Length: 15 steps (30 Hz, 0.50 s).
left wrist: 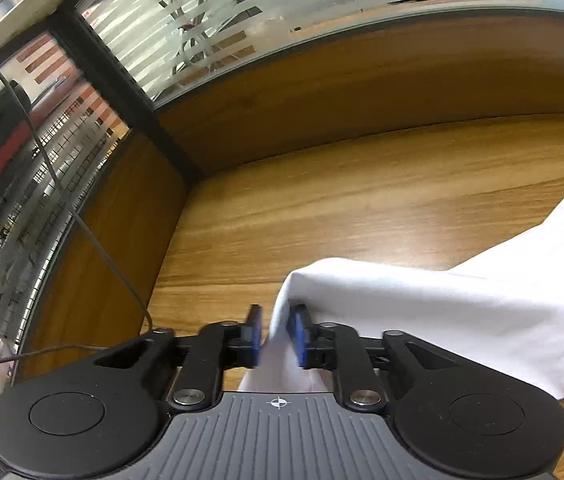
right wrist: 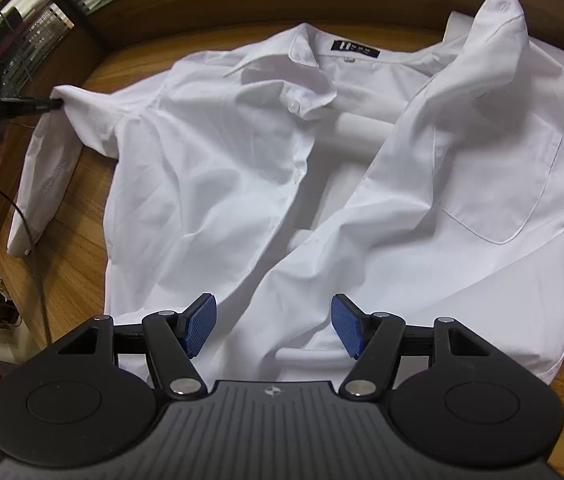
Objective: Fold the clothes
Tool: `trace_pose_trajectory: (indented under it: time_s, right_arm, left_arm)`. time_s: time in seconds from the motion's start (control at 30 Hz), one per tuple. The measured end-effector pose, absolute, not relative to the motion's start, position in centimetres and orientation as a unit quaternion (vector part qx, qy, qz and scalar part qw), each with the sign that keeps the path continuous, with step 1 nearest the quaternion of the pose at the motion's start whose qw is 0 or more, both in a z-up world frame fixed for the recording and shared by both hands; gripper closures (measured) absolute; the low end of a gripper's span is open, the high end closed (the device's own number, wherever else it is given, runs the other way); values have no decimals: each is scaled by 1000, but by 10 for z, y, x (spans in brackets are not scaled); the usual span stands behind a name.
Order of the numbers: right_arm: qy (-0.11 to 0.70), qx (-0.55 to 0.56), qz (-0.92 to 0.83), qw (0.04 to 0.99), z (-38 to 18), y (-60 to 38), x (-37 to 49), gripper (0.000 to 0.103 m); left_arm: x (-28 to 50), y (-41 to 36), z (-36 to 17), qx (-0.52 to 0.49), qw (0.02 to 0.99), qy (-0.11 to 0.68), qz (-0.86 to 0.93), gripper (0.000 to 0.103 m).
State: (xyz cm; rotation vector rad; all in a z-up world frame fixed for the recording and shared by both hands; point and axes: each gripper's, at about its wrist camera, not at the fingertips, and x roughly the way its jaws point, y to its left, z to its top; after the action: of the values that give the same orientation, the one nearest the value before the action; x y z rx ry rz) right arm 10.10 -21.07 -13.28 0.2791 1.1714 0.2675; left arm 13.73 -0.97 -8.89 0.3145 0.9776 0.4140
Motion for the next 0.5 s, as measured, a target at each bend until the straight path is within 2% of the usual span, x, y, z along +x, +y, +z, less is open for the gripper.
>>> trace_pose_trajectory:
  time_s: [0.03,0.1,0.17,0.33,0.5]
  right_arm:
    - [546,132,122,819,-131,-209,99,33]
    - [538,136,115,824,-128,-206,94,33]
    - [531,139,107,829,-124,-203,90,33]
    - [517,147,83,839,-114,-189,70,33]
    - [506,160,58,845,-105,-160,40,33]
  left_arm:
    - [134,-10,-87,144,854,460,192,74]
    - [128,-11,-82,135,865,446,185,56]
    - [119,-11,-74,120,876,429,184,46]
    - [97,-12,-55,81,905,395,134,41]
    - [81,-22,-59,83,910,401,62,39]
